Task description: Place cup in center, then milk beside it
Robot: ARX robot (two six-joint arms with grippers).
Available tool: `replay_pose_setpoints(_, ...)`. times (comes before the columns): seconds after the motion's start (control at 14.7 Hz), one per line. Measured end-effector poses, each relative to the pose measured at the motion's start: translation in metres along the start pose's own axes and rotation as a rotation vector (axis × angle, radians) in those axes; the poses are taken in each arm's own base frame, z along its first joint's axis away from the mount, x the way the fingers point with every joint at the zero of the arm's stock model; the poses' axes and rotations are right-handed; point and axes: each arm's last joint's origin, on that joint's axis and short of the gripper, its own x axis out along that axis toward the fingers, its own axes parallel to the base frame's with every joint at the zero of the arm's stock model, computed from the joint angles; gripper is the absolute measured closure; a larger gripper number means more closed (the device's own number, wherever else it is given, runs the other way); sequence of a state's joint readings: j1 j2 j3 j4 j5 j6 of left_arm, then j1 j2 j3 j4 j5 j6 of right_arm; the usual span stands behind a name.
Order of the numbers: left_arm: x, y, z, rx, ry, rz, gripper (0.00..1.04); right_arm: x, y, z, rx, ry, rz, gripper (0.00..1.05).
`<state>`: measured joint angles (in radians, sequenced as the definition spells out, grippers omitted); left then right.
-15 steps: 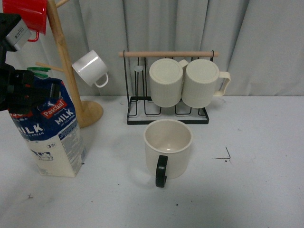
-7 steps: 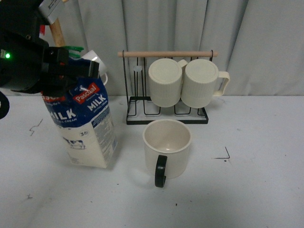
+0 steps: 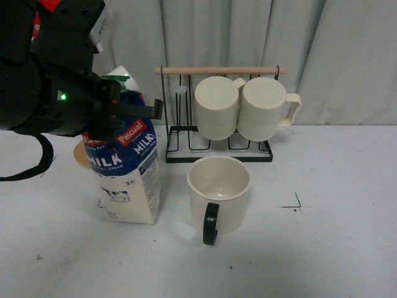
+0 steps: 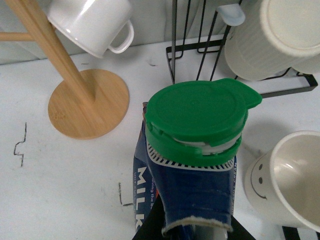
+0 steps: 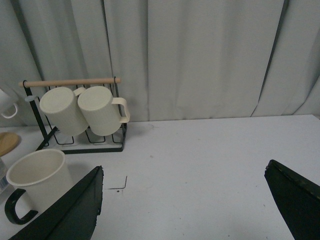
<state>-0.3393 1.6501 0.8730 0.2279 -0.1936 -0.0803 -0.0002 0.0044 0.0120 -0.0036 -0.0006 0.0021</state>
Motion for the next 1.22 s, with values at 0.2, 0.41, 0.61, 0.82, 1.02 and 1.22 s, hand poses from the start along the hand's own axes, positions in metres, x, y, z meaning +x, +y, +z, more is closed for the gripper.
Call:
replay_pose_setpoints(0.2, 0.001, -0.009, -0.002, -0.019, -0.004, -0.002, 1.01, 0.0, 0.0, 0.0, 0.0, 0.0, 0.0, 0.07)
replay_pose_setpoints(0.41, 0.003, -0.012, -0.011, -0.025, 0.017, 0.012, 1.01, 0.0, 0.0, 0.0, 0.0, 0.0, 0.0, 0.07)
replay_pose_setpoints(0.61, 0.003, -0.013, -0.013, -0.049, 0.024, 0.02, 1.01, 0.0, 0.0, 0.0, 0.0, 0.0, 0.0, 0.07)
replay_pose_setpoints(0.82, 0.002, -0.015, -0.014, -0.091, 0.027, 0.027, 1.01, 0.0, 0.0, 0.0, 0.0, 0.0, 0.0, 0.07)
replay_pose_setpoints(1.02, 0.0, -0.021, -0.013, -0.15, 0.055, -0.021, 0.78, 0.0, 0.0, 0.0, 0.0, 0.0, 0.0, 0.07)
replay_pose_setpoints(1.22, -0.014, -0.011, -0.002, -0.278, 0.065, -0.071, 0.44, 0.0, 0.0, 0.0, 0.0, 0.0, 0.0, 0.07)
